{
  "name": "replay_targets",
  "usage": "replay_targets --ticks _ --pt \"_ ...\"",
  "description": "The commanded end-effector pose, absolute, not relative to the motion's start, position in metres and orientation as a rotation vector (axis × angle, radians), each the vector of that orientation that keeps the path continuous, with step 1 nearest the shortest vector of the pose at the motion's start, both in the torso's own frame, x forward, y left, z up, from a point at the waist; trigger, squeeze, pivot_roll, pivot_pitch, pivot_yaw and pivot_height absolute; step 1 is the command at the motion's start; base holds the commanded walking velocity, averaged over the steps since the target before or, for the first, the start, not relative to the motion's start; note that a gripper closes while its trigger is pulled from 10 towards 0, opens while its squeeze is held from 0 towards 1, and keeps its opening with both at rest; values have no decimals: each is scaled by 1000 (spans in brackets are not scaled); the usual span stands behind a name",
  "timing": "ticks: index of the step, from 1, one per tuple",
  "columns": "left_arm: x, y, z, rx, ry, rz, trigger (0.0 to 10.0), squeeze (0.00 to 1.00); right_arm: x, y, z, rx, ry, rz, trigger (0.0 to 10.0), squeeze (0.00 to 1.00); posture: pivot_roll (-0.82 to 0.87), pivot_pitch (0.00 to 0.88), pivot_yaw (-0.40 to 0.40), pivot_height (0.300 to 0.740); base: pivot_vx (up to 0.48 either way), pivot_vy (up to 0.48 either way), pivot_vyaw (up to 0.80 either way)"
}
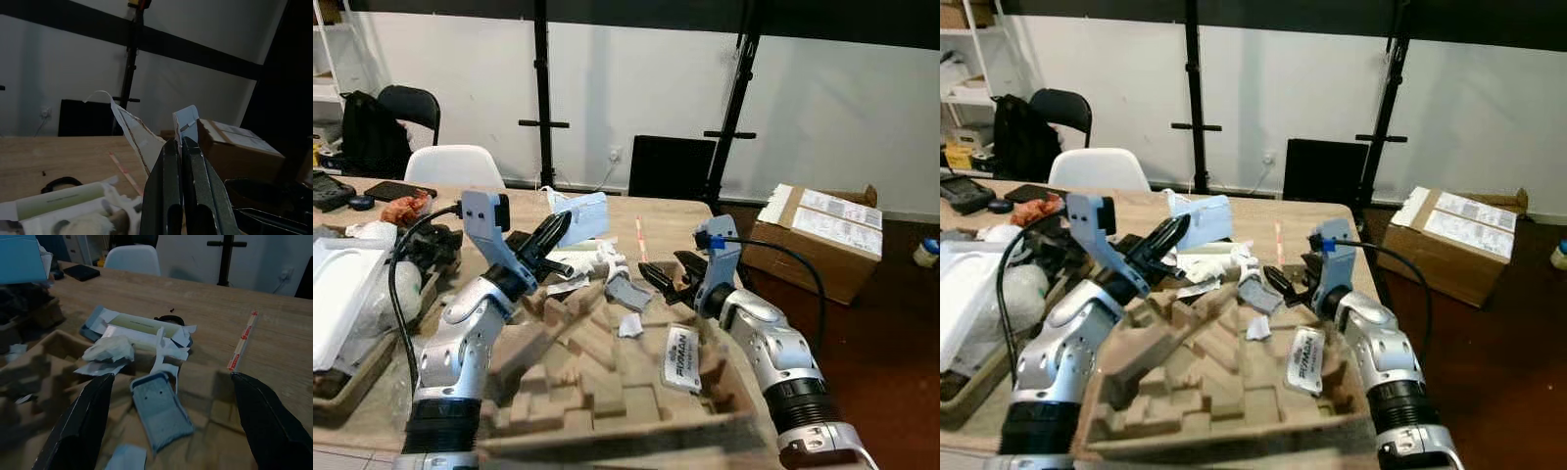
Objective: Picking trash to rubbish bin
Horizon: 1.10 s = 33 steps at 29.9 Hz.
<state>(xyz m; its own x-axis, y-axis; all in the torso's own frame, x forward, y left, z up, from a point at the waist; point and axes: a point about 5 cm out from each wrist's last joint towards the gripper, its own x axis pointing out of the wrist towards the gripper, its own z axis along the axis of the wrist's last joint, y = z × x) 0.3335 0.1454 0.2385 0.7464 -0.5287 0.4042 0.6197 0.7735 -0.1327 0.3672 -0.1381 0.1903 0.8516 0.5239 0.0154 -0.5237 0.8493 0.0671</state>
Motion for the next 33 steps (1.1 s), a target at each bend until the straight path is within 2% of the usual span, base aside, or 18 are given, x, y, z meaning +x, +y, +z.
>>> replay_targets --ticks 1,25,33 --pt "332 145 237 -254 -342 -644 10000 0 366 -139 187 61 11 554 10000 0 37 45 -52 740 -311 0 0" --pt "332 147 233 -252 -317 -645 10000 0 365 -140 186 57 16 555 10000 0 33 57 -51 740 -304 0 0" --pt "333 145 226 -199 -275 -655 10000 0 364 -140 186 59 18 554 10000 0 30 62 -49 740 0 0 0"
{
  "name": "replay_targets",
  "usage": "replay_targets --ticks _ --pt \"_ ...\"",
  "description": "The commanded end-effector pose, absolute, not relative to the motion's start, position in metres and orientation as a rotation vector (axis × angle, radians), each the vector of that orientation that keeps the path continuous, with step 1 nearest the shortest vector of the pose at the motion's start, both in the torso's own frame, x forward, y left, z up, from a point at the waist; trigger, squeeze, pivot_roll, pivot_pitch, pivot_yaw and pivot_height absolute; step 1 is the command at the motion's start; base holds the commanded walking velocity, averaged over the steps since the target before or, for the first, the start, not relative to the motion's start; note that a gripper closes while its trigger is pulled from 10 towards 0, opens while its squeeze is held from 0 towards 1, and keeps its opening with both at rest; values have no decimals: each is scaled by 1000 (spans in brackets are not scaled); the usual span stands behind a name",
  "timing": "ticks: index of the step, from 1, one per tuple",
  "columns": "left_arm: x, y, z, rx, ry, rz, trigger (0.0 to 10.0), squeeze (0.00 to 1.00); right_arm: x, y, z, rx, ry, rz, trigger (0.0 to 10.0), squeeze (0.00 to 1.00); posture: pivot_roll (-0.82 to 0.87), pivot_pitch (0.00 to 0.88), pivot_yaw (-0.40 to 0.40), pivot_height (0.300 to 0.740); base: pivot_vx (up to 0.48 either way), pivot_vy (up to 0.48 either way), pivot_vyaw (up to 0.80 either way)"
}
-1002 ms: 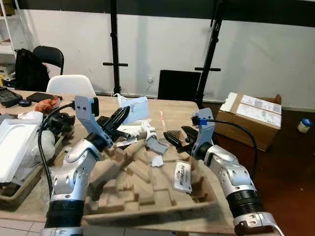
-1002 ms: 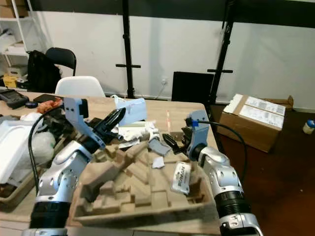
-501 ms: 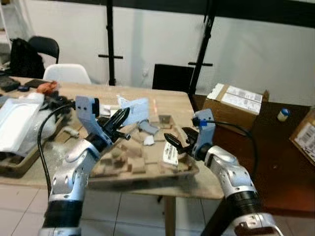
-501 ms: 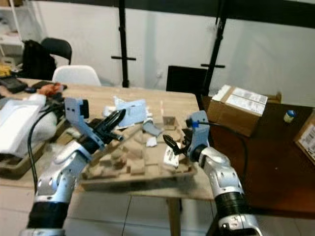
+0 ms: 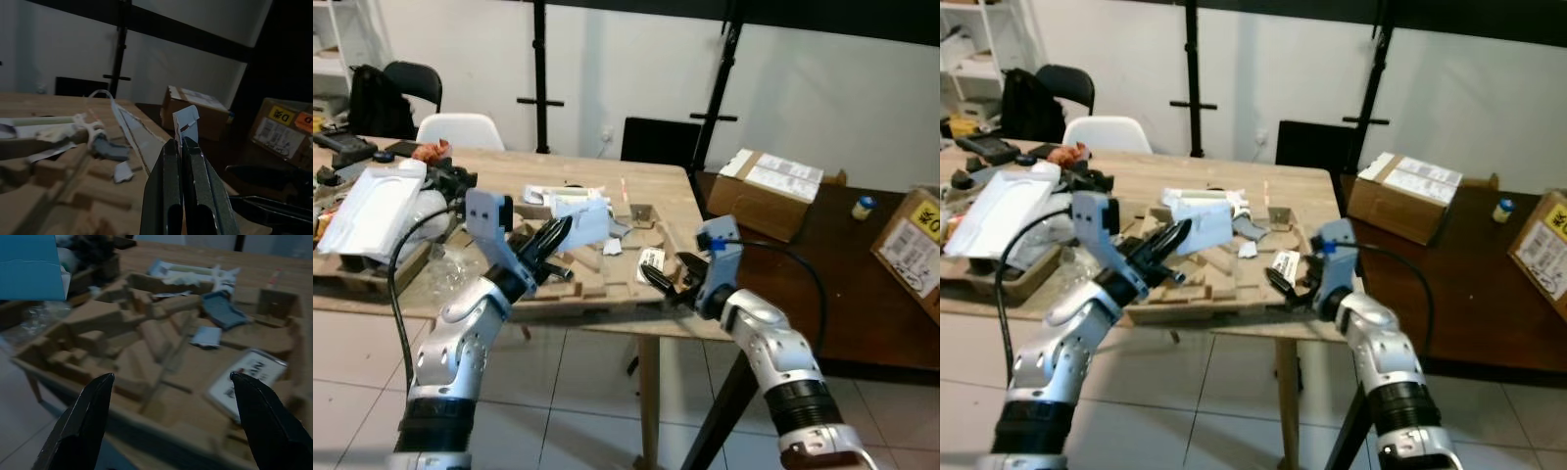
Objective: Picking trash to rubbish bin
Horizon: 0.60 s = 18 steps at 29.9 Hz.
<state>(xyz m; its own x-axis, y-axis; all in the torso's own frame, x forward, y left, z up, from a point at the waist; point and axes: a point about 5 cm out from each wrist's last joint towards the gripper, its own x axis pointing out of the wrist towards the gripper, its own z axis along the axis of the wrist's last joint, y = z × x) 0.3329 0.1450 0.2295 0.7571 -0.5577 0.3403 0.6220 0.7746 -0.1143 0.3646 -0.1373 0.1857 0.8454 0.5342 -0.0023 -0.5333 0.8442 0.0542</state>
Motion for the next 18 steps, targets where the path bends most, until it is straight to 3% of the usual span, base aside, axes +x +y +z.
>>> replay_targets --ticks 1,6,18 --pt "334 144 224 -190 -264 -650 10000 0 364 -141 186 58 19 553 10000 0 30 62 -49 740 0 -480 0" --pt "335 144 224 -193 -257 -649 10000 0 364 -141 186 58 19 551 10000 0 30 61 -48 740 0 -480 0" --pt "332 142 213 -190 -228 -693 10000 0 364 -142 186 71 15 557 10000 0 29 63 -51 740 0 0 0"
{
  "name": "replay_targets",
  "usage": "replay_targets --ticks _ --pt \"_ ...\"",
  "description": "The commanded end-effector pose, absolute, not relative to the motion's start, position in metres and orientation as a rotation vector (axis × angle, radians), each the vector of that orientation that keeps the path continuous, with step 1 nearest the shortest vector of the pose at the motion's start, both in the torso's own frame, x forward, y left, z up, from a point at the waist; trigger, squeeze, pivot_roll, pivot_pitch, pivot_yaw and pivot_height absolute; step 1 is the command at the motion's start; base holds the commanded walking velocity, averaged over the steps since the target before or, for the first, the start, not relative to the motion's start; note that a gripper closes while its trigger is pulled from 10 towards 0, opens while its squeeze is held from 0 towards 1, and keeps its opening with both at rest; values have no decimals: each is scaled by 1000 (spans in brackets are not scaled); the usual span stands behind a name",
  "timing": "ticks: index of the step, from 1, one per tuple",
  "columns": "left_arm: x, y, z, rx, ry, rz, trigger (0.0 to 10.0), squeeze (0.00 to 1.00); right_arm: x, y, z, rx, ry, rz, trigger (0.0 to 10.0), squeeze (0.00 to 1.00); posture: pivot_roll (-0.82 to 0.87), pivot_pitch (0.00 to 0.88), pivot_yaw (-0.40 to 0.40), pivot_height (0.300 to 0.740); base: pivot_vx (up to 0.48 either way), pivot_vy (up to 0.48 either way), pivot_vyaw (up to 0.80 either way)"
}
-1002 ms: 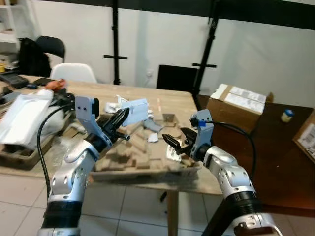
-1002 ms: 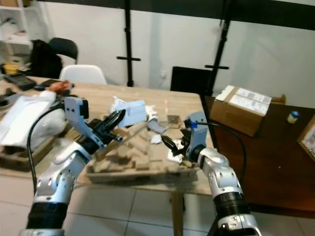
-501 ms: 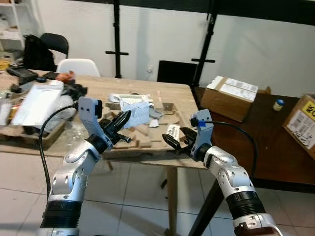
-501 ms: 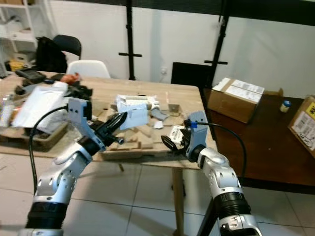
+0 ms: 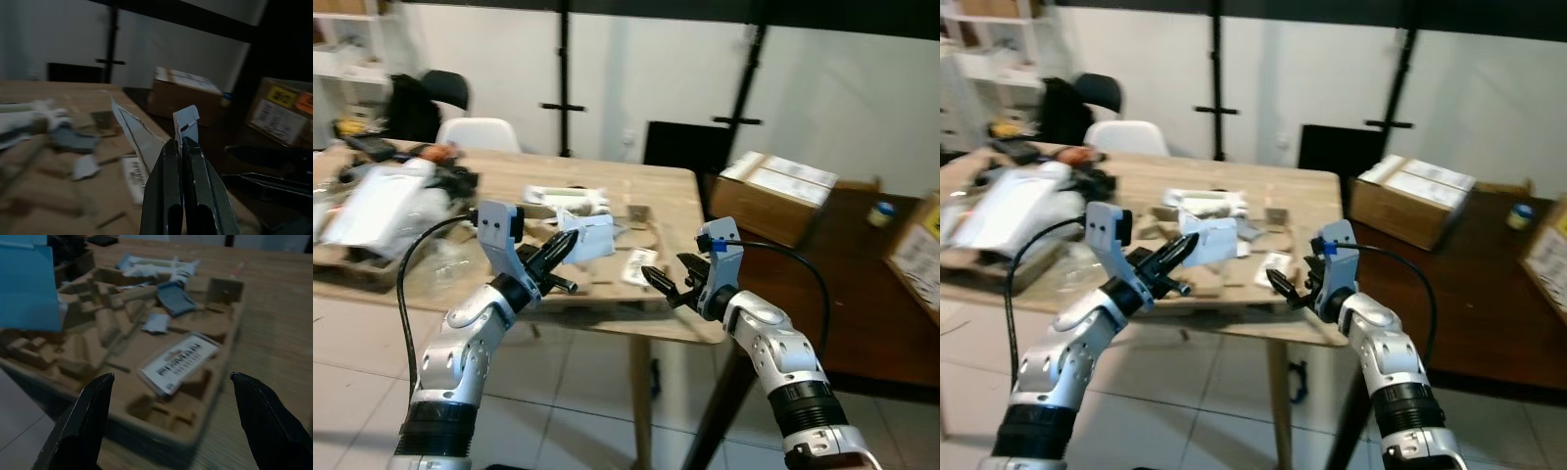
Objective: Picking trash to rubbish bin
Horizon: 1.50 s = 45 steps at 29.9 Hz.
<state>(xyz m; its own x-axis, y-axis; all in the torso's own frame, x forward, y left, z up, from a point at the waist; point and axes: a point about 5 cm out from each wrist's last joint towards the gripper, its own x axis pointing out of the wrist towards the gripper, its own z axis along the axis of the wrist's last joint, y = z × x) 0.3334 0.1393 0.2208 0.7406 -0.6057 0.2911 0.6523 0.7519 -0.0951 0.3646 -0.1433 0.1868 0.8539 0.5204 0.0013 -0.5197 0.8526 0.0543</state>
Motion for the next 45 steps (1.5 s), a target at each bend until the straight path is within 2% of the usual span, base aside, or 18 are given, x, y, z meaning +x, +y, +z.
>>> replay_targets --ticks 1,6,7,9,10,11,12,13,16,20,24,27,28,29,32,38,42,45 --pt "332 142 212 -185 -226 -694 10000 0 363 -142 186 77 15 559 10000 0 29 63 -51 740 0 0 0" --pt "327 144 199 -253 -144 -779 10000 12 357 -141 181 170 44 636 10000 0 28 62 -49 740 0 0 0" --pt "323 144 193 -249 -98 -829 10000 86 353 -141 177 202 57 670 10000 0 29 62 -50 740 0 0 0" --pt "323 144 193 -249 -98 -829 10000 86 353 -141 177 202 57 670 10000 0 29 62 -50 740 0 0 0" --pt "314 143 187 -297 -64 -917 10000 125 345 -140 170 279 73 738 10000 0 29 65 -51 740 0 0 0" --pt "303 145 194 -465 -116 -1005 10000 82 335 -142 162 378 72 804 10000 0 30 65 -52 740 0 0 0" --pt "303 145 194 -465 -116 -1005 10000 82 335 -142 162 378 72 804 10000 0 30 65 -52 740 0 0 0" --pt "299 146 196 -529 -130 -1033 10000 0 331 -143 159 414 68 824 10000 0 30 66 -52 740 0 0 0" --pt "295 147 197 -581 -130 -1065 10000 0 327 -145 153 457 73 841 10000 0 31 67 -52 740 0 0 0" --pt "282 141 170 -453 48 -1136 10000 0 309 -147 134 503 148 936 10000 0 28 65 -52 740 0 0 0" --pt "262 140 104 -172 485 -1162 10000 0 272 -151 65 243 510 1020 10000 0 34 65 -52 740 0 0 0" --pt "255 141 87 -134 580 -1167 10000 0 264 -152 46 159 600 1009 10000 0 31 64 -50 740 0 0 0" --pt "253 141 80 -147 617 -1152 10000 0 262 -152 38 128 630 993 10000 0 31 64 -50 740 0 0 0" --pt "260 148 49 -105 708 -953 10000 0 263 -159 10 -39 705 820 10000 0 28 59 -44 740 0 0 0" --pt "264 156 26 -24 755 -793 10000 0 265 -166 -4 -124 736 660 10000 0 27 59 -43 740 0 0 0" --pt "244 176 -27 123 846 -463 10000 0 257 -189 -26 -201 762 312 10000 0 28 47 -39 740 0 0 0" --pt "233 181 -40 157 840 -362 10000 0 247 -196 -36 -200 799 228 10000 0 25 46 -36 740 0 0 0" --pt "217 195 -55 122 871 -145 10000 0 224 -200 -56 -187 892 153 10000 0 18 41 -34 740 0 0 0"
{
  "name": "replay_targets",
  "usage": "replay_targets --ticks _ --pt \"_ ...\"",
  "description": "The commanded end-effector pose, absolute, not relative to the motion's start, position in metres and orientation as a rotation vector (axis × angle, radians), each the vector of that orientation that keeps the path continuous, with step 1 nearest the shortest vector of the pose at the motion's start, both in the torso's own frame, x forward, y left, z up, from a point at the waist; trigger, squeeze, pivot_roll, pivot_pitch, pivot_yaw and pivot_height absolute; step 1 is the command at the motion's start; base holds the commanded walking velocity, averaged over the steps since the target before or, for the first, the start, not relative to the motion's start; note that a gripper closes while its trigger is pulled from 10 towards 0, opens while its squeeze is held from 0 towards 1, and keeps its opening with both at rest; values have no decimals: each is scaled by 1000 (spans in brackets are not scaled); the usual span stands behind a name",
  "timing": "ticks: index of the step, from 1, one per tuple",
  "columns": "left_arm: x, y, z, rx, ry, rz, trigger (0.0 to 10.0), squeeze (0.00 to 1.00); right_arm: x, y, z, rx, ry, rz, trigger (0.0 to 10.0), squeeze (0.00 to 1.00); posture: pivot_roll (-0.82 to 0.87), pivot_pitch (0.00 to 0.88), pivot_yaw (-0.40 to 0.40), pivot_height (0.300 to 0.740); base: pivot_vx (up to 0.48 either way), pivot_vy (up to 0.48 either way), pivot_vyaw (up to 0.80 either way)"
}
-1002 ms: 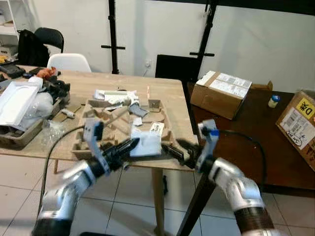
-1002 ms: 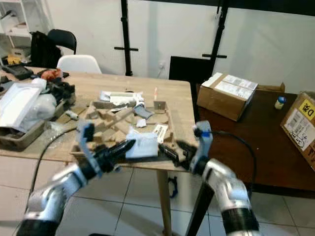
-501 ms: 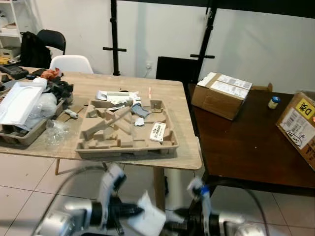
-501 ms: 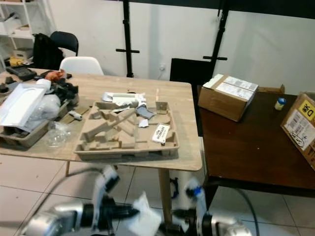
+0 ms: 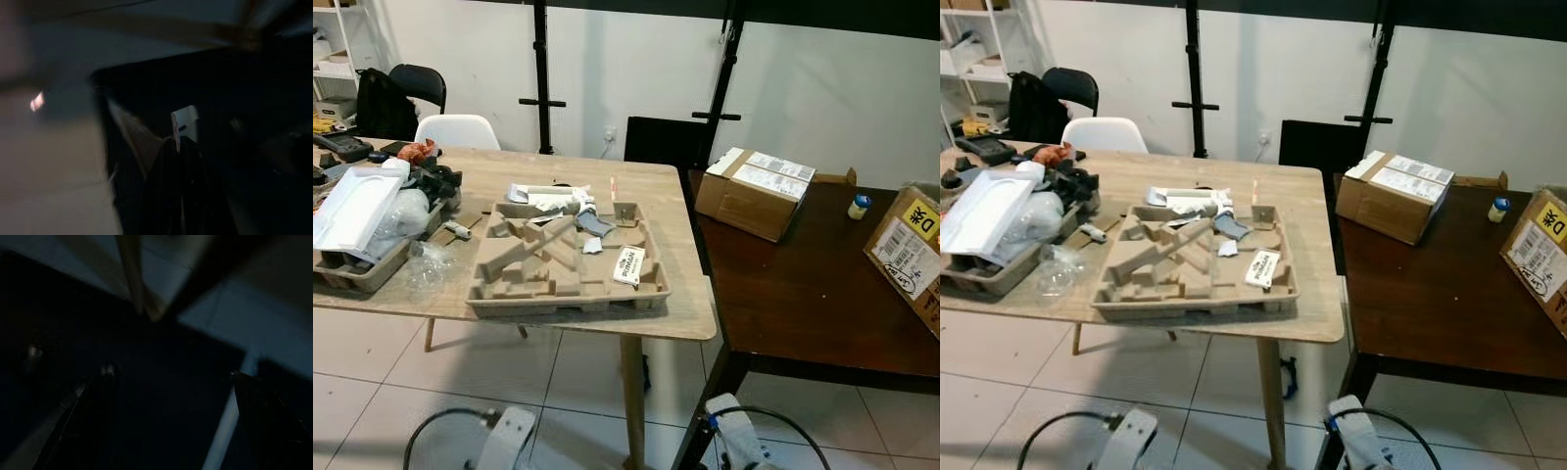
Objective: Picking trash to rubbish bin
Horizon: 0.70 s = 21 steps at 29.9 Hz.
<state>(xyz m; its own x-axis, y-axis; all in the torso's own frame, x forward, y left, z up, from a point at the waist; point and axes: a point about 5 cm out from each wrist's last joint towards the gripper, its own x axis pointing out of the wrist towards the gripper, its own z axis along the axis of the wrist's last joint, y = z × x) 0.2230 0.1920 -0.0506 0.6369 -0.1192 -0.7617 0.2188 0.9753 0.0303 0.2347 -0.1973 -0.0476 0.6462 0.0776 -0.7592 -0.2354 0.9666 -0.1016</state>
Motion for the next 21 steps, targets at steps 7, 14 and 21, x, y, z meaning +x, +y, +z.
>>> replay_targets --ticks 7,14,21 --pt "221 192 -55 2 817 -95 10000 0 202 -191 -73 -124 978 93 10000 0 11 16 -21 740 0 0 -114" --pt "229 192 -53 5 799 -25 10000 0 199 -187 -75 -61 977 31 10000 0 9 0 -14 740 0 0 -800" --pt "237 191 -50 -12 776 -20 10000 0 200 -188 -76 -33 975 -7 10000 0 0 0 9 740 0 0 -800"
